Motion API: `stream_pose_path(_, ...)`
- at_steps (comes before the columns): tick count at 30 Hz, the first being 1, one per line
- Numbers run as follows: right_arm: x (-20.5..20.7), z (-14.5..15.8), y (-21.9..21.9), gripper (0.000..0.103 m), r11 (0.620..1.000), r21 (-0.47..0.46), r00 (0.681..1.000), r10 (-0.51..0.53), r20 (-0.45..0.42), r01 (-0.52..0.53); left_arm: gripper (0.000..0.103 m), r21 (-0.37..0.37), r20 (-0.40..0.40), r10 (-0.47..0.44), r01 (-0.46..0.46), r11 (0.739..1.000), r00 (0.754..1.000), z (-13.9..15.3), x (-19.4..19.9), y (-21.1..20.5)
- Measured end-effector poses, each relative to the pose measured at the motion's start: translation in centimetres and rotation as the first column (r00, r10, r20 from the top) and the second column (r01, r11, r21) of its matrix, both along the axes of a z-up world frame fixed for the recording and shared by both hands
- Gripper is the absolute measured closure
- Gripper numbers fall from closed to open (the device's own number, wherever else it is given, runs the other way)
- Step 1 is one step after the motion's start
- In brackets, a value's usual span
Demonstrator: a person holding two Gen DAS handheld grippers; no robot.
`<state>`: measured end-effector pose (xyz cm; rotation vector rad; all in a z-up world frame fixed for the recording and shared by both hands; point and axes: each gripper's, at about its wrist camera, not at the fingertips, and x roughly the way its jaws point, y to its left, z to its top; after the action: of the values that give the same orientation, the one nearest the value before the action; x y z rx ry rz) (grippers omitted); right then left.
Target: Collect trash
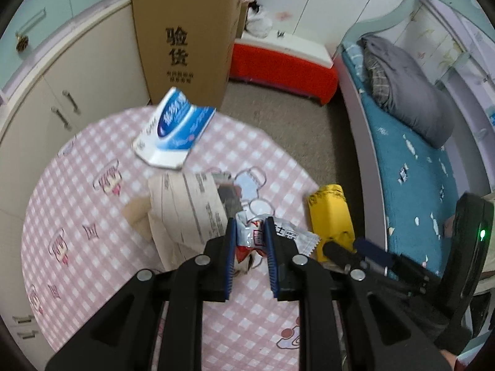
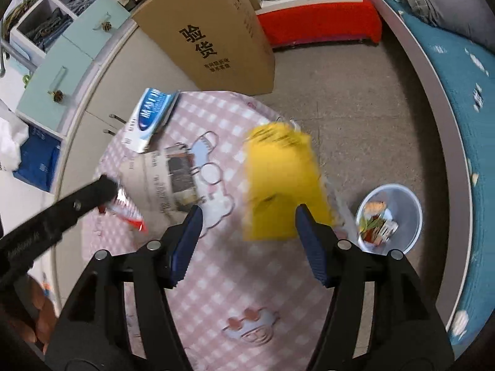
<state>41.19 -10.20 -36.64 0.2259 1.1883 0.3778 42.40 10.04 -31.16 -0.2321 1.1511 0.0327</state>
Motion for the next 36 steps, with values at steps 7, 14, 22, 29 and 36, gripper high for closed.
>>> stream_pose_path(7,3.1,-2.1,0.3,0.052,1.000,0.009,1.000,0.030,-0.004,-0.030,0.086,0.033,-0.042,-0.030,0.031,0.999,0.999,-2.4,0.8,-0.4)
stream_pose_path(14,3.9,-1.6,-0.3,0.098,0.998,0.056,0.998,0.024,-0.051,-0.022,0.086,0.050,-0.062,-0.060,0.064,0.997,0.996,-2.8,2.3,-1.2)
stream_pose_path(22,4.3,-1.7,0.2,0.030,0.997,0.071,0.997,0.021,-0.071,-0.015,0.086,0.075,-0.074,-0.039,0.045,0.996,0.996,-3.0,2.8,-1.5)
stream_pose_path(29,4.7,-3.4,2.0,0.031,0.984,0.178,0.990,0.052,-0.132,-0.027,0.086,0.094,-0.095,-0.010,0.019,0.995,0.995,-3.5,2.5,0.1)
stream_pose_path(36,4.3,-3.7,3.4,0.071,0.966,0.250,0.982,0.102,-0.161,-0.060,0.086,0.092,-0.094,-0.009,0.017,0.996,0.996,-3.0,2.2,0.4)
